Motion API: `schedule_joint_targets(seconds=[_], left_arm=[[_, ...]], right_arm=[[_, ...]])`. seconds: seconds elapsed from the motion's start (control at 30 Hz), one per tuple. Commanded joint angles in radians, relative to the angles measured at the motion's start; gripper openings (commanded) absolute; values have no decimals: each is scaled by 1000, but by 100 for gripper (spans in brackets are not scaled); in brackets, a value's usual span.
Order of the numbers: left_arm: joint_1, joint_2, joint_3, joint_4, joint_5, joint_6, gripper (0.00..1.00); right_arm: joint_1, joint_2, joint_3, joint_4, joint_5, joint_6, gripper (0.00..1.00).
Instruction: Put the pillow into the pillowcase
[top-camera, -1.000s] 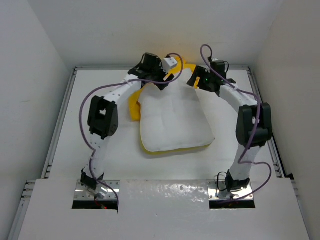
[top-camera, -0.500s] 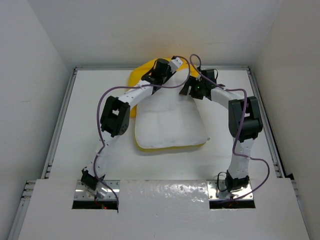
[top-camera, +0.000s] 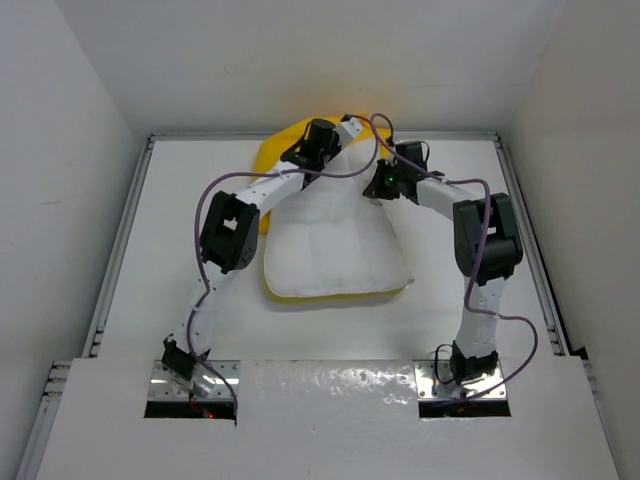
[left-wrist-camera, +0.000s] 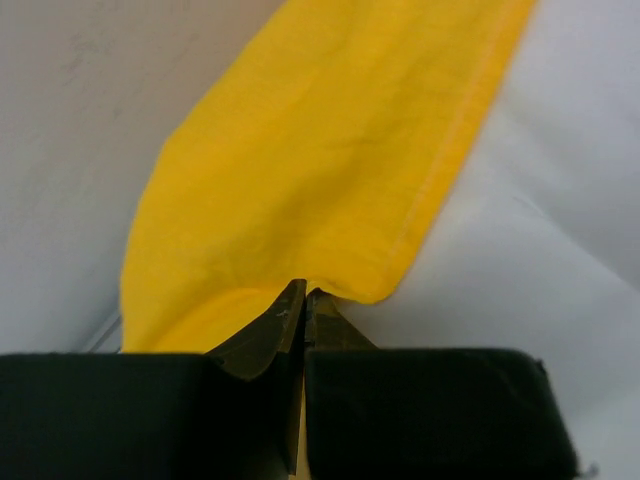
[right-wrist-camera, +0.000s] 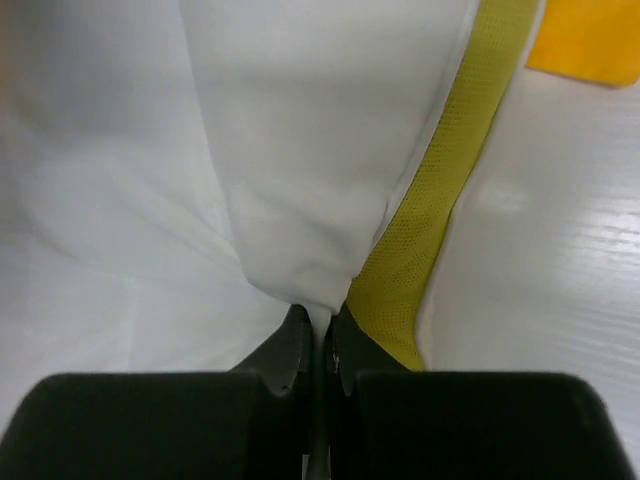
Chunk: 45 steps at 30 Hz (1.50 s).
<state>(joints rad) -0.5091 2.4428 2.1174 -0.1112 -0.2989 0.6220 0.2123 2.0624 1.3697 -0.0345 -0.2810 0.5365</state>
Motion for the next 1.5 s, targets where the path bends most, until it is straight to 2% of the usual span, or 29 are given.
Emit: schedule_joint_targets(seconds=[0.0, 0.03, 0.07, 0.13, 0.17, 0.23, 0.27, 0.4, 0.47, 0.5, 0.57, 0.63, 0.77, 0.83, 0.9, 0.97, 1.0, 1.03, 1.07, 1.1, 1.2, 1.23, 1.33, 1.47], left_arm=[[3, -62, 15, -61, 261, -64, 0], [3, -83, 9, -68, 393, -79, 0], [4, -105, 50, -118, 450, -117, 0], [4, -103, 136, -186, 599, -166, 0], [9, -106, 198, -217, 654, -203, 0], [21, -134, 231, -274, 821, -234, 0], [24, -142, 251, -310, 858, -254, 0], [34, -175, 273, -430, 1046, -255, 0], [34, -194, 269, -519, 1170, -200, 0], [31, -202, 269, -556, 1234, -174, 0], [30, -211, 253, -662, 1270, -79, 0], [30, -223, 245, -802, 1296, 64, 0], [23, -238, 237, -1048, 1302, 347, 0], [27, -252, 199, -1113, 1262, 428, 0], [52, -277, 129, -1102, 1227, 429, 0], [90, -303, 67, -992, 1183, 324, 0], [101, -335, 2, -925, 1149, 186, 0], [107, -353, -28, -781, 1099, 117, 6], [113, -370, -58, -715, 972, 55, 13], [112, -407, -116, -593, 909, -29, 22], [104, -410, -128, -484, 726, -140, 37], [100, -406, -126, -470, 692, -151, 46], [64, -396, -161, -420, 603, -145, 61], [61, -381, -244, -332, 497, -151, 63]], right_arm=[[57, -50, 14, -74, 73, -122, 0], [79, -65, 23, -91, 107, -163, 0], [99, -85, 31, -99, 130, -243, 0], [143, -160, 13, -59, 138, -289, 0], [148, -186, -27, -29, 114, -290, 0], [148, -264, -93, 89, 44, -267, 0], [148, -281, -106, 132, 17, -276, 0], [144, -306, -116, 192, -79, -247, 0], [125, -308, -147, 258, -110, -166, 0], [115, -308, -162, 359, -116, -118, 0], [81, -312, -214, 523, -118, 24, 0], [72, -315, -224, 567, -58, 77, 0], [55, -320, -216, 576, 52, 126, 0], [39, -323, -238, 581, 74, 192, 0], [39, -334, -259, 564, 54, 183, 0], [67, -352, -274, 500, 29, 110, 0], [82, -360, -303, 478, 19, 55, 0], [116, -367, -320, 464, 6, 30, 0], [133, -377, -336, 452, -10, 11, 0], [157, -378, -366, 453, -47, -1, 0], [188, -371, -394, 469, -84, 3, 0], [203, -364, -394, 463, -89, 2, 0], [216, -347, -396, 462, -103, 17, 0], [214, -346, -409, 455, -103, 22, 0]])
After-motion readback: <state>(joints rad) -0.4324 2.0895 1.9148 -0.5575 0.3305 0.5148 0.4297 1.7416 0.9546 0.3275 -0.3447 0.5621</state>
